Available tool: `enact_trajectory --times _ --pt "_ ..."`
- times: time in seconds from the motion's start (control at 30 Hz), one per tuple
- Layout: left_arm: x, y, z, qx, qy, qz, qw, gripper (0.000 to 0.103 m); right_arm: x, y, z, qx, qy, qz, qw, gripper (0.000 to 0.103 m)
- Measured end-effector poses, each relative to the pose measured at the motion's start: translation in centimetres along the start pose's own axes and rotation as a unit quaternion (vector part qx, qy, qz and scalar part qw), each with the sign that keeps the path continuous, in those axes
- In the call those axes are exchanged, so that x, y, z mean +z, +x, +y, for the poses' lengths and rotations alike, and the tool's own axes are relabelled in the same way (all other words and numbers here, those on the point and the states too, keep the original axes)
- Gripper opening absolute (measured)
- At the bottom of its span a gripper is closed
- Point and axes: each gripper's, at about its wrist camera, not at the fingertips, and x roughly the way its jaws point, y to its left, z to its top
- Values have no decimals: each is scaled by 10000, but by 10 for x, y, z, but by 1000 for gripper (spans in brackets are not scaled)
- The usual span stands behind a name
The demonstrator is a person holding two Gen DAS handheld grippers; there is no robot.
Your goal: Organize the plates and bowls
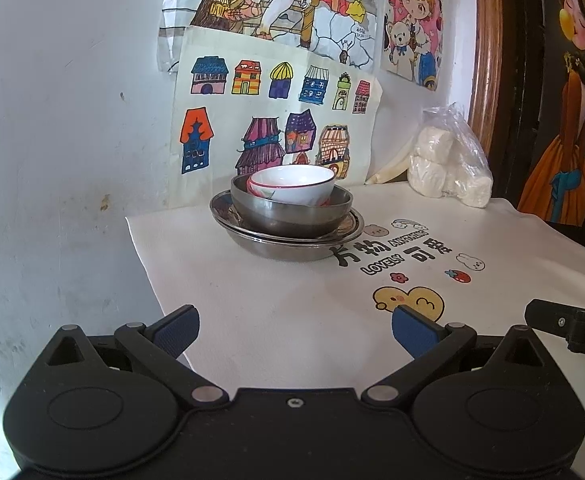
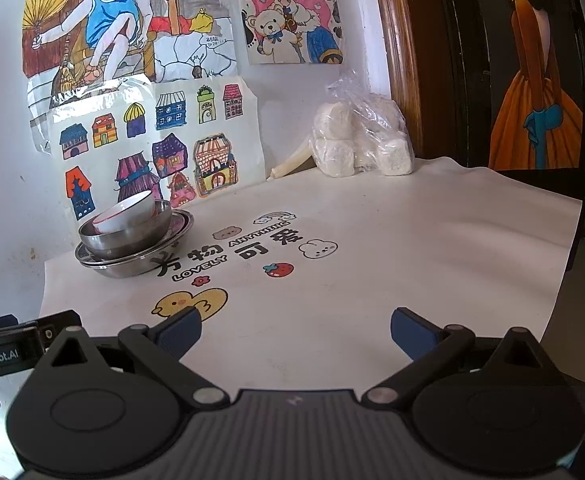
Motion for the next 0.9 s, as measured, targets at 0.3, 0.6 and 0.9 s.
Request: enact_trajectory --times 0.3,0.6,0.9 --pt "0 0 0 5 -2 0 10000 102 0 0 1 12 -16 -11 10000 103" --pt "0 0 0 6 2 4 10000 102 0 0 2 13 -18 -18 10000 103" --pt "1 1 -1 -5 35 20 10000 102 1 0 2 16 -25 -21 10000 103"
